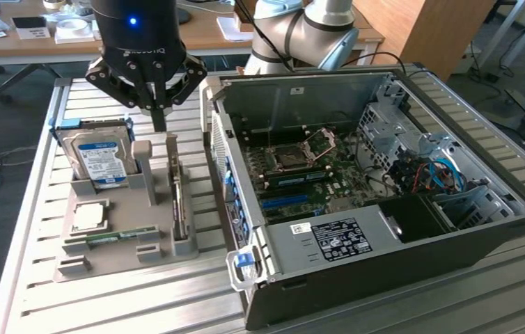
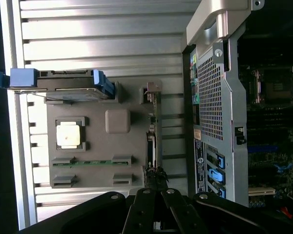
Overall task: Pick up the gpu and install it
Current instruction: 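Pick up the gpu and move the gpu toward the slot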
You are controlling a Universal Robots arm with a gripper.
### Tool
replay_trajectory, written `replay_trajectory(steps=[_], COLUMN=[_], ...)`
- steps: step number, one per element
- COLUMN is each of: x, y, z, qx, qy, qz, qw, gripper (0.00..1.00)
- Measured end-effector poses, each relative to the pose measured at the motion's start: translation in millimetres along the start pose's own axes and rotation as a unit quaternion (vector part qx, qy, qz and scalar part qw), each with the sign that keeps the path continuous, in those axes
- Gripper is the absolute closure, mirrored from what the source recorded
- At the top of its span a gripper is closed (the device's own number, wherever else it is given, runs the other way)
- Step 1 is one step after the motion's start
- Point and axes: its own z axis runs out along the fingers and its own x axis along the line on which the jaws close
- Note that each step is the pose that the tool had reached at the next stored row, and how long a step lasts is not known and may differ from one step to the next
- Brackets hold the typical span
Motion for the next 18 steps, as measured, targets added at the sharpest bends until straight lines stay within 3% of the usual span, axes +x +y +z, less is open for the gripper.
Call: replay_trajectory(steps=[3, 6, 8, 10, 18], x=[0.0, 0.0, 0.0, 0.0, 0.2], y=[0.0, 0.0, 0.0, 0.0, -0.3], z=[0.0, 0.0, 0.0, 0.0, 6.6], qx=[0.0, 0.0, 0.0, 0.0, 0.0], qy=[0.0, 0.0, 0.0, 0.0, 0.0], qz=[0.0, 0.0, 0.0, 0.0, 0.0], qw=[1.0, 1.0, 1.0, 1.0, 1.0], gripper=[0.83, 0.65, 0.65, 0.53, 0.53])
